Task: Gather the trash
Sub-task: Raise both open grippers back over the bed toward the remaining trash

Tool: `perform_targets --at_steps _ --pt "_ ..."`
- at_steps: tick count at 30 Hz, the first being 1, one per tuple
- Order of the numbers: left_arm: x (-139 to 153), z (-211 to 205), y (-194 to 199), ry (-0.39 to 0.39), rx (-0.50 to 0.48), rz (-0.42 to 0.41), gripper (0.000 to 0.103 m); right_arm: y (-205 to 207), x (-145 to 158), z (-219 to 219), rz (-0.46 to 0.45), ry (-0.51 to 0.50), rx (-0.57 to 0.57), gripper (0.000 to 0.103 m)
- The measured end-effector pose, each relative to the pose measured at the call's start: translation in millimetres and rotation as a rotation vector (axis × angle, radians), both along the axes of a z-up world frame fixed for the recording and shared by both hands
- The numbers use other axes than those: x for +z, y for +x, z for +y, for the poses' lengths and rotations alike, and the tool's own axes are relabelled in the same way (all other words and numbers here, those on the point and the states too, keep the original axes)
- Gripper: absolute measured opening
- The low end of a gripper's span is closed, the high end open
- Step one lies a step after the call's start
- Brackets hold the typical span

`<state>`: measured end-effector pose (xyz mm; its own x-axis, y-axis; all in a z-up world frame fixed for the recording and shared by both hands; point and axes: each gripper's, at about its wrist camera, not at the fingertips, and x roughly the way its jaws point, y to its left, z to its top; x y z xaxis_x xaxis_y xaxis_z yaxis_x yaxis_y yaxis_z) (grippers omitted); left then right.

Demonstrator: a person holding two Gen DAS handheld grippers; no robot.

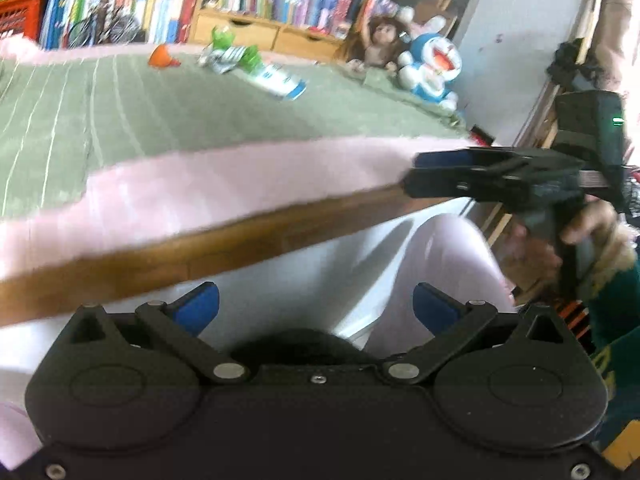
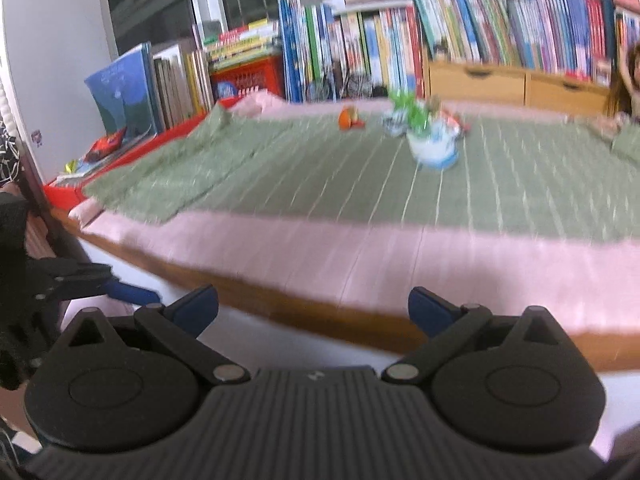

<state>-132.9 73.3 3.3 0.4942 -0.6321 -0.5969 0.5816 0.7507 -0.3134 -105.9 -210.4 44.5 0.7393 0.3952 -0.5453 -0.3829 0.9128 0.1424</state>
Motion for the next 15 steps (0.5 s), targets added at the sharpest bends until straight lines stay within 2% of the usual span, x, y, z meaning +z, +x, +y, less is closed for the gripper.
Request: perform_targets --at_steps 3,7,12,15 --pt "18 -1 4 -0.046 -0.012 -0.033 0.103 13 12 -2 -0.046 -0.030 -0.004 0.103" --pt "36 4 26 -0.110 0.042 -0.056 0.103 38 21 1 -0.079 -0.044 -0.001 0.103" --pt "60 6 70 -0.008 0.158 -0.213 0.103 71 31 0 -0.113 -0.059 -0.016 0.103" --pt "69 6 103 0.053 0.229 -0.298 0.103 100 39 -7 -0.121 -0.009 -0.061 0.103"
